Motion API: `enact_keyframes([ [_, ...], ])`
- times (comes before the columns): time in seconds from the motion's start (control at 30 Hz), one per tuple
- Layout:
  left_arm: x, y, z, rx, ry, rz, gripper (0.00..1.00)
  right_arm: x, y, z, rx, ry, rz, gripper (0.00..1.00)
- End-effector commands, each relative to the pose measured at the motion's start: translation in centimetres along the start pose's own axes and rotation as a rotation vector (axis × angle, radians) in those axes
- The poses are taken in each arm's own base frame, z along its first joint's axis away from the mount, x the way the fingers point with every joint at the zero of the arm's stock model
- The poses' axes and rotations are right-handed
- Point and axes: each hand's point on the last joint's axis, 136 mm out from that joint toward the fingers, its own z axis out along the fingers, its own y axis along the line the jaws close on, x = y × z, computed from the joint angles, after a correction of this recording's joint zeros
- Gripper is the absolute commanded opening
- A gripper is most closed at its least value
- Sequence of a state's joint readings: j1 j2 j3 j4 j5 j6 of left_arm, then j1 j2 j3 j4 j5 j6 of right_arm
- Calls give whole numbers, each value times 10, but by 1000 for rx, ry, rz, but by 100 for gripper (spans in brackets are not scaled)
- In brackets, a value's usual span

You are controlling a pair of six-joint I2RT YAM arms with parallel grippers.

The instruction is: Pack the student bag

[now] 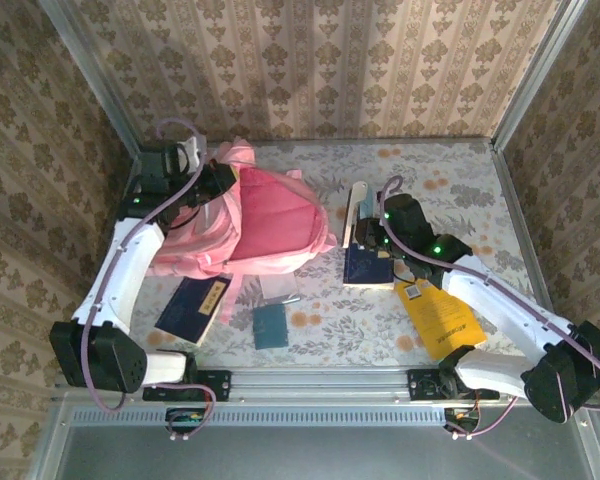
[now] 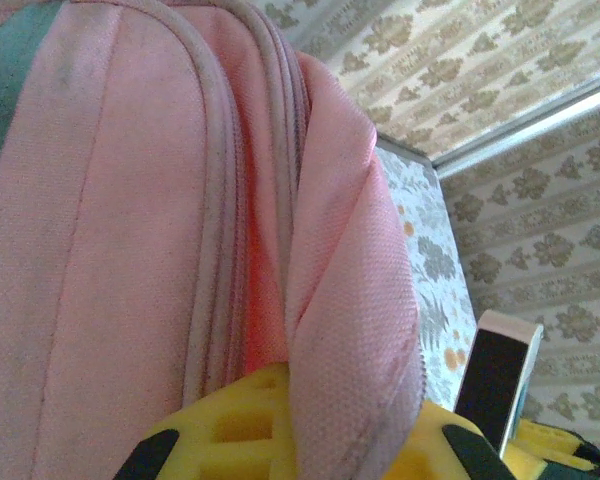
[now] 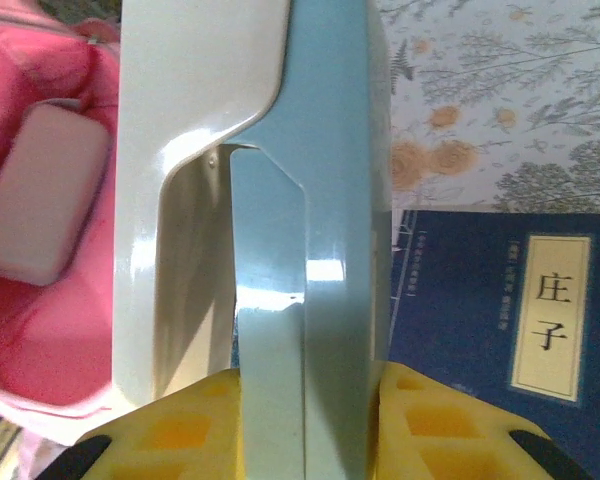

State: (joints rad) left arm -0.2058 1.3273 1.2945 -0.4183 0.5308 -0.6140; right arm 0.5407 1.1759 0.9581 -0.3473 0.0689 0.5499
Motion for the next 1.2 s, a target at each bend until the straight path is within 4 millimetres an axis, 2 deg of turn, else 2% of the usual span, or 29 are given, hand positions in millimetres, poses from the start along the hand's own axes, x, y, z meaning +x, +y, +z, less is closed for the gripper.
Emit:
enact_keyframes([
  [0.0,-20,-78,-20,216,-56,174,0,-11,51,-9,-163,20,-22,24],
  [0.2,-4,-109,-26,304,14,236,0,3,103,12,-284,89,45,24],
  [0.37,3,-113,-34,328,36,255,0,15,133,38,-303,153,99,25],
  [0.5,2,-115,-41,350,33,262,0,22,149,55,-303,188,193,27],
  [0.7,5,-130,-35,416,79,270,0,20,182,78,-329,216,272,30],
  [0.83,9,-140,-30,426,102,295,0,17,214,96,-387,239,312,31],
  [1.0,10,-158,-29,448,112,328,0,36,238,136,-300,299,254,40],
  [1.13,9,-174,-32,477,106,354,0,68,248,181,-271,361,233,46],
  [1.17,7,-175,-32,480,104,357,0,75,252,191,-278,373,223,52],
])
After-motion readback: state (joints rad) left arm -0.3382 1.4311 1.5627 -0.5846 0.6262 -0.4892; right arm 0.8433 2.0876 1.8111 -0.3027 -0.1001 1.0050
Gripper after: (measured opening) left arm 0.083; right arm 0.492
